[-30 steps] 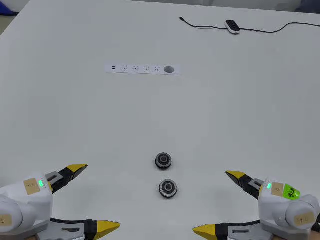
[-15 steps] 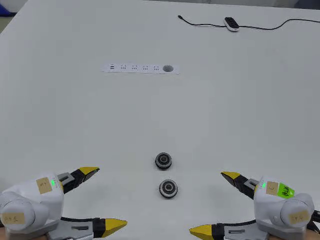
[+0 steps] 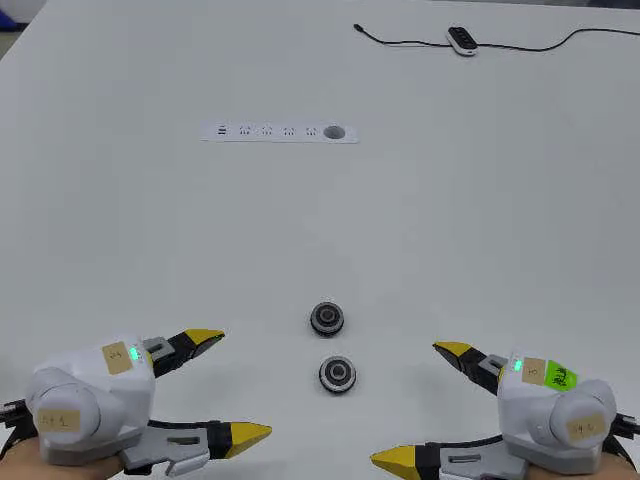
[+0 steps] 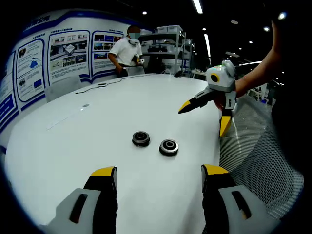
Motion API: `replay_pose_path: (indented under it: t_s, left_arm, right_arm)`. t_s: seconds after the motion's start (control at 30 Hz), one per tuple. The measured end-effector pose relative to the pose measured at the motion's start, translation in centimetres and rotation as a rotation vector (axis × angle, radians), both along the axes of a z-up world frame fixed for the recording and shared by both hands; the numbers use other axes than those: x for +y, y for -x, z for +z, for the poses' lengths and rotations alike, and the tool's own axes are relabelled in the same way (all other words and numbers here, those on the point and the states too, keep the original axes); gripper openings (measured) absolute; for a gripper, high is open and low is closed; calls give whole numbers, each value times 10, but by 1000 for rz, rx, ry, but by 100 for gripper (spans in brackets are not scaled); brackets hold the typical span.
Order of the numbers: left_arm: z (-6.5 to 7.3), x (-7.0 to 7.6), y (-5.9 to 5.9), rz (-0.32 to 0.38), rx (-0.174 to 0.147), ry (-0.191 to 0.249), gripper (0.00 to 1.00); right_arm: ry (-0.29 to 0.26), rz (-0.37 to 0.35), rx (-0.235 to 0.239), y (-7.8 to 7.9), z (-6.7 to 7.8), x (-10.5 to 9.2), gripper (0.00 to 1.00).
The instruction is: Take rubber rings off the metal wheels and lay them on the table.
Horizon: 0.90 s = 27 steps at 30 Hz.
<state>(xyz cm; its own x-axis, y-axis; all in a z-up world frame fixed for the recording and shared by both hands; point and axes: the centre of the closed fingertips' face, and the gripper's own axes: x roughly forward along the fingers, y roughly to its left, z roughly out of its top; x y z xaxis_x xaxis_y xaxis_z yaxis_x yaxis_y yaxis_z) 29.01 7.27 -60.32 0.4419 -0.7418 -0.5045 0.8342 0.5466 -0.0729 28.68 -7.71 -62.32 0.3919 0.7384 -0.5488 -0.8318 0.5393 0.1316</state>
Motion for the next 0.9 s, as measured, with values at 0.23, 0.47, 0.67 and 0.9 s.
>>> replay_pose_path:
  t_s: [0.23, 0.47, 0.67, 0.9]
  left_arm:
    - [0, -10, -3, -19, 1, -8, 66]
    - [-1, -23, -4, -46, 3, -14, 60]
    - [-2, -33, -5, -64, 6, -19, 57]
    - [-4, -40, -7, -79, 7, -28, 51]
  right_arm:
    - [-9, 5, 7, 0, -1, 6, 96]
    - [-20, 8, 9, -1, -2, 10, 96]
    - [-28, 11, 17, -1, -3, 14, 95]
    - [-40, 21, 26, 0, -4, 21, 95]
